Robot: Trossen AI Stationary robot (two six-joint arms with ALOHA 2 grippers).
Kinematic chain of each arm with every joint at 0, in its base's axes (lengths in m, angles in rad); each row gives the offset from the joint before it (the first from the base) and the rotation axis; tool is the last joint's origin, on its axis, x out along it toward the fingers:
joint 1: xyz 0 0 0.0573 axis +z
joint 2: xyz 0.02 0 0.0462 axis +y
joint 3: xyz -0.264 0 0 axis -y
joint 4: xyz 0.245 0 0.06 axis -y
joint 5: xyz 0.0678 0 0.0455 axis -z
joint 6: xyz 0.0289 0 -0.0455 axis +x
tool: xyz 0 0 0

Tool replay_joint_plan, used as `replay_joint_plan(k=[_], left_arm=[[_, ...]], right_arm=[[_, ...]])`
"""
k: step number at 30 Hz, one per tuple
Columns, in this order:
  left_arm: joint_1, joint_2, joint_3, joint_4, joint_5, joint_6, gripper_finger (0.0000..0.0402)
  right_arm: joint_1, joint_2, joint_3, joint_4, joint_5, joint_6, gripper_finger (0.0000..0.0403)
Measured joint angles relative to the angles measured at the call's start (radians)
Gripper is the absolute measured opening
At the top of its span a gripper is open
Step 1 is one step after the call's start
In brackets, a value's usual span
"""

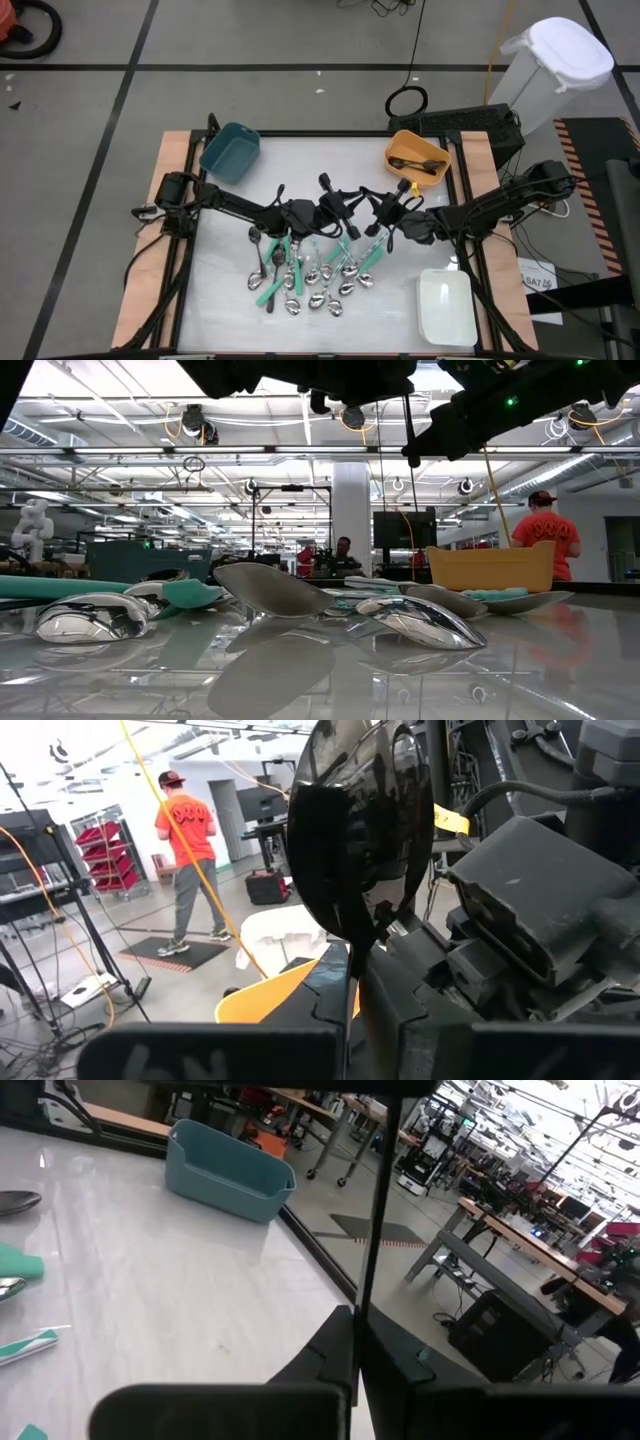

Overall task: Sort silverware by color (type)
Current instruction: Put the black spoon into the yellow bin

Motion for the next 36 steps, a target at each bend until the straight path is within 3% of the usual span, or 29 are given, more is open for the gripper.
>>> replay_joint_plan(k=[5, 12, 17, 23, 29, 36], left_arm=[[0.000, 0.000, 0.000, -0.003, 0.019, 0.015, 0.0008], [-0.003, -0.002, 0.000, -0.010, 0.210, -0.008, 0.0004], [0.000, -0.002, 0.000, -0.055, 0.263, -0.011, 0.0004], [0.000, -0.002, 0.000, -0.087, 0.353, -0.001, 0.0004], [0.009, -0.002, 0.000, -0.090, 0.601, 0.095, 0.0004], [0.033, -0.002, 0.000, -0.113, 0.855, 0.189, 0.0004]], right_arm=[[0.005, 0.000, 0.000, -0.022, -0.003, -0.030, 0.0030], [0.034, -0.046, 0.000, -0.116, -0.046, 0.016, 0.0095], [0.034, -0.148, 0.000, -0.289, -0.192, 0.167, 0.0135], [0.034, -0.284, 0.000, -0.507, -0.413, 0.314, 0.0156], [0.034, -0.394, 0.000, -0.591, -0.709, 0.387, 0.0157], [0.032, -0.410, 0.000, -0.553, -0.945, 0.401, 0.0157]])
